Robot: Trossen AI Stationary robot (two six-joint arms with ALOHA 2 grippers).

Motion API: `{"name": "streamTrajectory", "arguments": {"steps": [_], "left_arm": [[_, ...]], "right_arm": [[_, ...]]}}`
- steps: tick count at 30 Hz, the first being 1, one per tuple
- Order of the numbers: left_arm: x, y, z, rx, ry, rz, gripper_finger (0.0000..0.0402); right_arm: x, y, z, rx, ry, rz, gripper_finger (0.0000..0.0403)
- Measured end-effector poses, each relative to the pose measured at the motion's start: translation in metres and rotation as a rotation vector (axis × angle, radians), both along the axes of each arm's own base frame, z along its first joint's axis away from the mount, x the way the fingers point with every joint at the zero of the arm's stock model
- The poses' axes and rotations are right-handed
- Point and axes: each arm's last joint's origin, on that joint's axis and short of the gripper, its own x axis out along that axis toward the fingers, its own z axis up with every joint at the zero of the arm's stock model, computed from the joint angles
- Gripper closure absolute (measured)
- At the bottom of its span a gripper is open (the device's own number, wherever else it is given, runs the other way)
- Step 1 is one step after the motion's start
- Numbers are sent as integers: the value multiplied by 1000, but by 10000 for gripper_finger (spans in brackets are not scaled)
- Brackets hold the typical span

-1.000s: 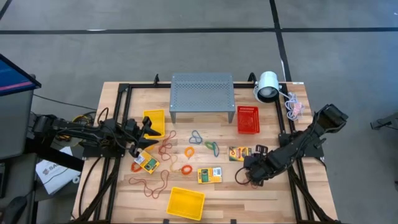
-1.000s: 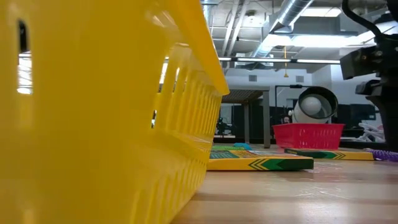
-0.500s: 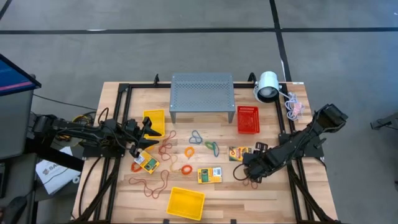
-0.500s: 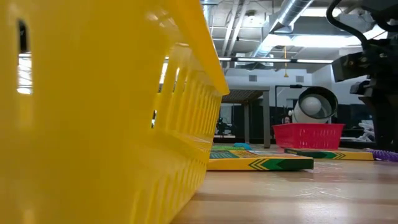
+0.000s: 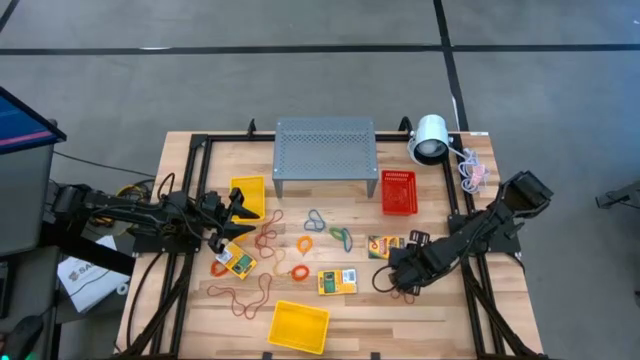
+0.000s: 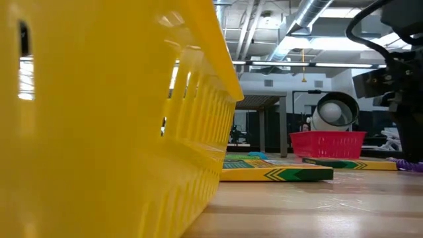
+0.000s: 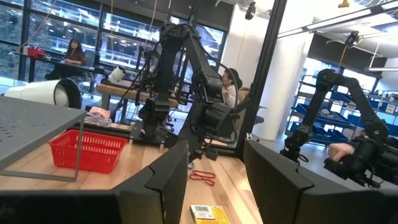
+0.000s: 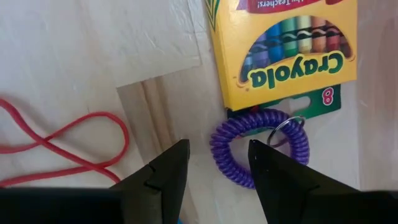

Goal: Pick & Place Office Desk Supplies
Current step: Put the violet spiral keychain into the bottom yellow bin

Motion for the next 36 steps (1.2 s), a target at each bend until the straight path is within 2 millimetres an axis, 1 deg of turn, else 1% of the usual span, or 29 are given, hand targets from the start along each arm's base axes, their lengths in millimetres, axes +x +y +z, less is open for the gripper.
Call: {"name": "streamTrajectory", "arguments": {"steps": [5, 10, 14, 19, 21, 25, 27, 30, 36], "left_arm": [[0, 0, 0, -3, 0, 0, 247], [0, 0, 0, -3, 0, -1, 247], [0, 0, 0, -3, 0, 0, 247], [0, 0, 0, -5, 1, -1, 247], [0, 0, 0, -6, 1, -1, 247], [0, 0, 0, -6, 1, -1, 247], [0, 0, 0, -6, 1, -1, 247], [0, 0, 0, -6, 0, -1, 247], [0, 0, 0, -6, 1, -1, 247]], "right_arm": [[0, 0, 0, 7, -5, -4, 247], [1, 1, -1, 38, 2, -7, 275], [3, 0, -1, 59, 6, -16, 310], [6, -4, -1, 73, 10, -31, 375], [6, -4, -1, 72, 11, -26, 392], [6, -5, 4, 89, -18, -26, 384], [4, -6, 8, 90, -39, -27, 388], [2, -8, 22, 105, -101, -36, 398], [-2, -12, 43, 123, -207, -53, 399]]}}
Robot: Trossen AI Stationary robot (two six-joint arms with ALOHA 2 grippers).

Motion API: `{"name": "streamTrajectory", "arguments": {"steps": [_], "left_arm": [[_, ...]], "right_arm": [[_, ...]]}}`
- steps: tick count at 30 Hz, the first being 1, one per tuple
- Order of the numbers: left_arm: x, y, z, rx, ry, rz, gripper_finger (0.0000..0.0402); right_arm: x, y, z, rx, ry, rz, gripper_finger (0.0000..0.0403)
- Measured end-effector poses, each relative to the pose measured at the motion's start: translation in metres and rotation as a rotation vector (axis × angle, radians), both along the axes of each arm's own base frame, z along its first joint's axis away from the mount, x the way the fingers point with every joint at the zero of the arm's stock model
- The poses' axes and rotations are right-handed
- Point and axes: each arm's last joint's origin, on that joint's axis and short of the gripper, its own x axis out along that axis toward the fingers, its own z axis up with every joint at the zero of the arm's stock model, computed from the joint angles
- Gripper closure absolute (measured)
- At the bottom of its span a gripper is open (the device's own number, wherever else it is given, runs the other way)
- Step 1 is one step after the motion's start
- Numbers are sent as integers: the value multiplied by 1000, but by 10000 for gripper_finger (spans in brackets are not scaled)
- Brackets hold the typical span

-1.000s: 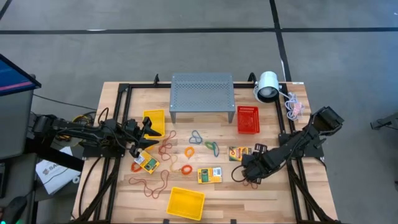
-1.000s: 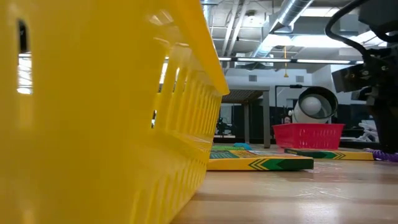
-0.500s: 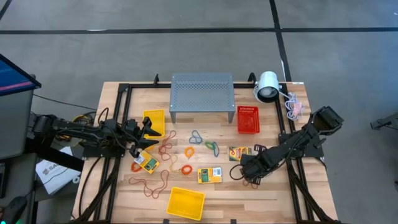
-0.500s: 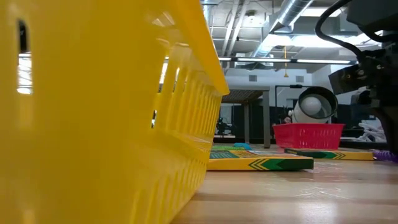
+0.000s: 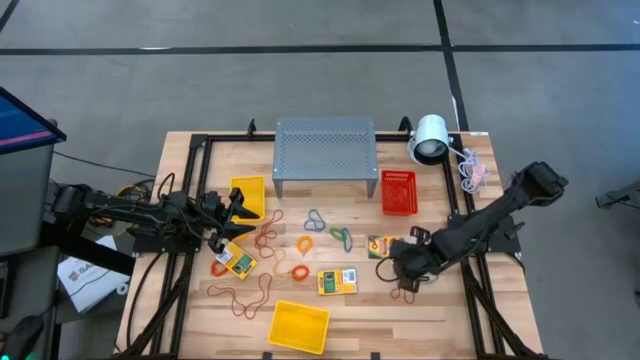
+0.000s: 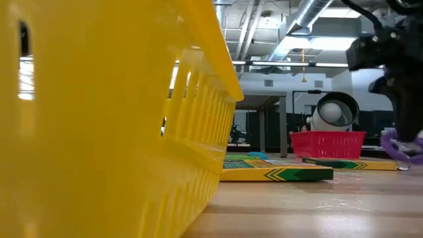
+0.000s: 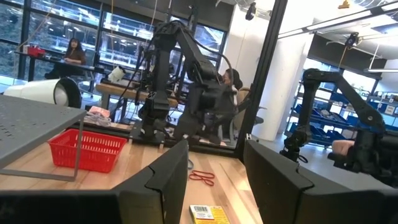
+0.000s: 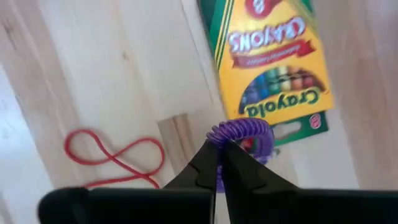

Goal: Pick & Place Office Desk Supplies
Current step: Put the violet spiral keychain into the bottom yellow bin

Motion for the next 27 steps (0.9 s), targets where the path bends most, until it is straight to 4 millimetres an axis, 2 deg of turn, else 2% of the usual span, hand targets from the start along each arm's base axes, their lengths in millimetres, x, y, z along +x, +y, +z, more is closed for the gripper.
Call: {"name": "streamTrajectory", "arguments": {"steps": [11, 19, 24, 27], "left_arm": [[0, 0, 0, 0, 0, -1, 247], [0, 0, 0, 0, -1, 0, 247], [0, 0, 0, -23, 1, -5, 247], [0, -1, 0, -20, 1, -30, 247]], "right_arm": [[-4, -3, 25, 40, -162, -2, 401], [14, 8, 50, 145, -471, 138, 401], [25, 13, 55, 141, -535, 198, 401], [39, 22, 64, 126, -593, 262, 401]]}}
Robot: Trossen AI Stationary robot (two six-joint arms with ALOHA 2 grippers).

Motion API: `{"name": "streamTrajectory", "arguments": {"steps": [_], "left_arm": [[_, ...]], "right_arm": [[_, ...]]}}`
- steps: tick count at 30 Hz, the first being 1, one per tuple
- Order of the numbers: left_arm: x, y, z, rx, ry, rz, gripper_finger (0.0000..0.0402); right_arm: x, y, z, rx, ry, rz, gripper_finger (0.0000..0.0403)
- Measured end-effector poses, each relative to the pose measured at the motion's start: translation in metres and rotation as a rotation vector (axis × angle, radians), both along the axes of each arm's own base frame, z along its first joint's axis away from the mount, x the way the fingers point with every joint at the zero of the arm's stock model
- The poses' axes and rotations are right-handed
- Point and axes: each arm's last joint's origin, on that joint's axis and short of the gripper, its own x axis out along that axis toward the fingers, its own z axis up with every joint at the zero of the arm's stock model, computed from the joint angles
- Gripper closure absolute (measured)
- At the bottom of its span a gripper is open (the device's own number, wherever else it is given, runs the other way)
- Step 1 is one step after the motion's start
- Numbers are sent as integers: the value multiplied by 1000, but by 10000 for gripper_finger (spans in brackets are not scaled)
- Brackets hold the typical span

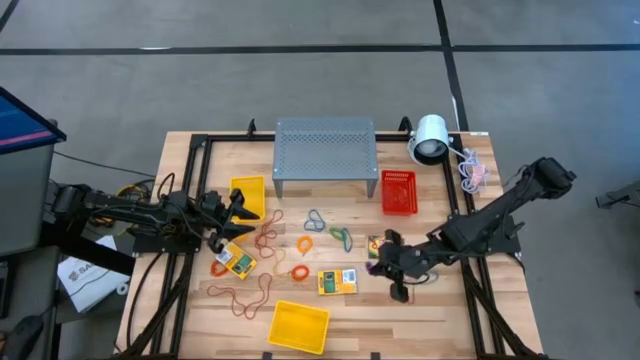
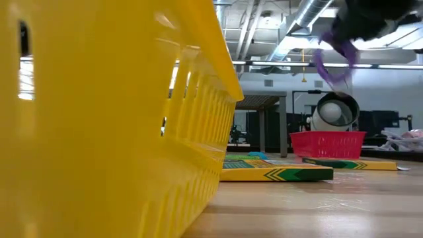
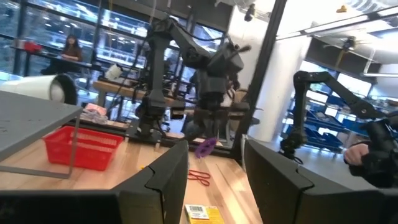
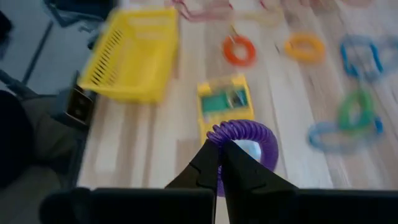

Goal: Pick & Place Office Desk Supplies
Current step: Put the violet spiral keychain into the bottom yellow bin

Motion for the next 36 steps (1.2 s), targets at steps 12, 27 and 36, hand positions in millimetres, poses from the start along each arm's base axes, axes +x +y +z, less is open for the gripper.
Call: {"name": "streamTrajectory", "arguments": {"steps": [12, 27, 36], "left_arm": [[-1, -5, 0, -6, 4, -83, 247], [2, -16, -5, -11, 45, -135, 247], [5, -17, -5, -13, 31, -135, 247]], "right_arm": [[62, 30, 10, -129, -23, 234, 401], [120, 58, 6, -86, -91, 466, 401], [151, 68, -15, -50, -62, 542, 401]]}}
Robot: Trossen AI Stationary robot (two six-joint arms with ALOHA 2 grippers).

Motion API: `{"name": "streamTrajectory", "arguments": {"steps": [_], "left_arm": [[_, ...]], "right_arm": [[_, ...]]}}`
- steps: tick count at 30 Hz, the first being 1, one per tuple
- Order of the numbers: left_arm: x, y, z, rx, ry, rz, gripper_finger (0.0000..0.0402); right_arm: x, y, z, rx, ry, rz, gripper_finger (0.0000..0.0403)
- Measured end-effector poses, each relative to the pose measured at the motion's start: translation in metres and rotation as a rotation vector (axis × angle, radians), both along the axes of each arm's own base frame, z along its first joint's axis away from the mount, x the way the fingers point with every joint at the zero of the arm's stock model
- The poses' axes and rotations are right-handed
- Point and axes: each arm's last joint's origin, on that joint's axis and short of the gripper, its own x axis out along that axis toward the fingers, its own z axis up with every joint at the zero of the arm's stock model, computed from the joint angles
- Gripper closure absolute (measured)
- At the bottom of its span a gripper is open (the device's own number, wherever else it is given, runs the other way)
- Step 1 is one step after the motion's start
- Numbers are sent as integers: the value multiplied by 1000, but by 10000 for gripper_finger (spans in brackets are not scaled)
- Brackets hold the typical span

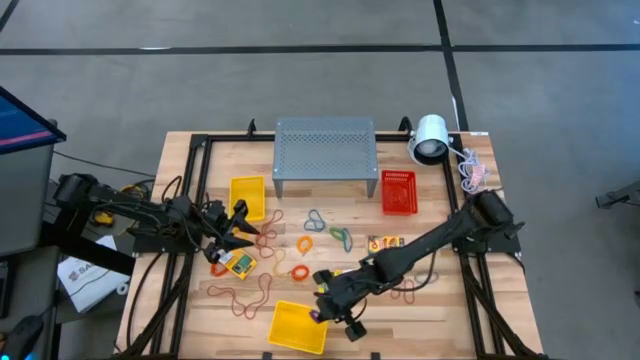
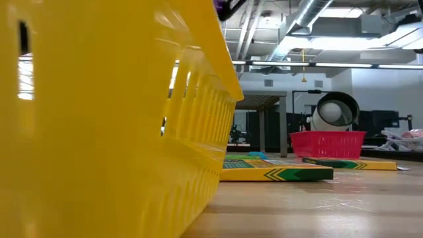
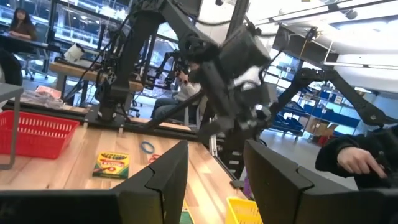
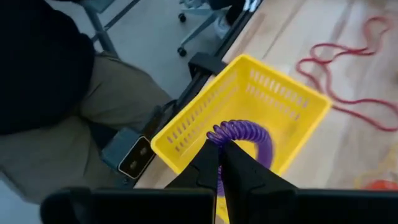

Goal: Pick & Place Office Desk Supplies
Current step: Put the violet spiral keychain into the bottom yellow bin

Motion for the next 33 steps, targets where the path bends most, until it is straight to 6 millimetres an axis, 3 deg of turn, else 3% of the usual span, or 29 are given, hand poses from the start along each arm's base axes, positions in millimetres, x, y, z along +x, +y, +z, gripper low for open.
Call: {"name": "streamTrajectory", "arguments": {"steps": [5, 20, 24, 33], "left_arm": [[1, 0, -1, -4, 7, -1, 247], [2, 0, -1, -26, 17, -6, 247], [2, 0, -1, -26, 18, -6, 247], [2, 0, -2, -26, 20, -6, 247]], "right_arm": [[11, 3, -11, 51, 16, 43, 401], [16, 5, -34, 76, 95, 28, 401], [18, 3, -49, 68, 151, 17, 401], [16, -7, -55, 41, 239, -17, 401]]}}
